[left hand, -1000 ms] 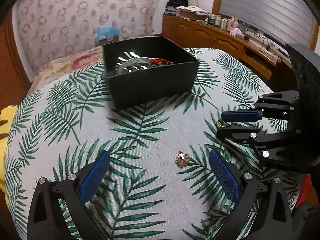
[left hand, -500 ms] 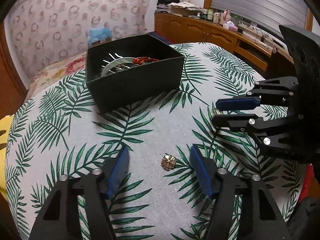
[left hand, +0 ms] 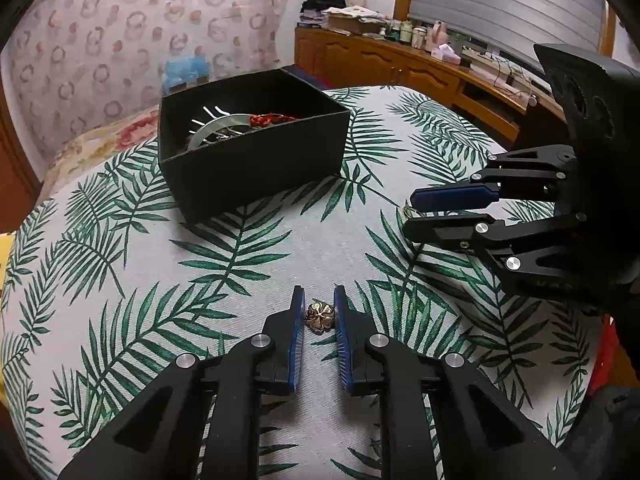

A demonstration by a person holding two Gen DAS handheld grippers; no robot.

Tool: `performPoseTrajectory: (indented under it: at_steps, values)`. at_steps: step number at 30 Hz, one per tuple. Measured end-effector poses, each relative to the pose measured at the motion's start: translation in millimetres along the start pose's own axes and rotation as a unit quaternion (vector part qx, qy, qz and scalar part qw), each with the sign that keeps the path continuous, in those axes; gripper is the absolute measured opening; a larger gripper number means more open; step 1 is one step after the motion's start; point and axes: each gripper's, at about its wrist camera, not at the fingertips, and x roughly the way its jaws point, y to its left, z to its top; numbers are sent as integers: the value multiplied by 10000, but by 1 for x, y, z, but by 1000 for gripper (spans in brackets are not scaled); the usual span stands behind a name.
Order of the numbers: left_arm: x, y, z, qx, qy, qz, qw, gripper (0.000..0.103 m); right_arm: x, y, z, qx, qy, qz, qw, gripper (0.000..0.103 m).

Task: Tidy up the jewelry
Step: 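Grasp the gold flower charm with the left tool while the right tool grasps the gold ring, then carry the charm and ring into the black box and open both tools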

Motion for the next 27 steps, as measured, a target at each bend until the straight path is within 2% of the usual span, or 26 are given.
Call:
performPoseTrajectory:
  at_steps: [5,17,27]
  values:
    - [-4,4,5,-94,-115,62,9999,14,-4,-1,7,-42,-69,-1,10000,26]
    - [-22,25,43,-141,-595,386,9974,14,-14,-12,61,-124,-646,7,9978,26]
    - [-23,47,75,-262,-893,533,9942,14,20,-26,98,-175,-687,-135,9974,26]
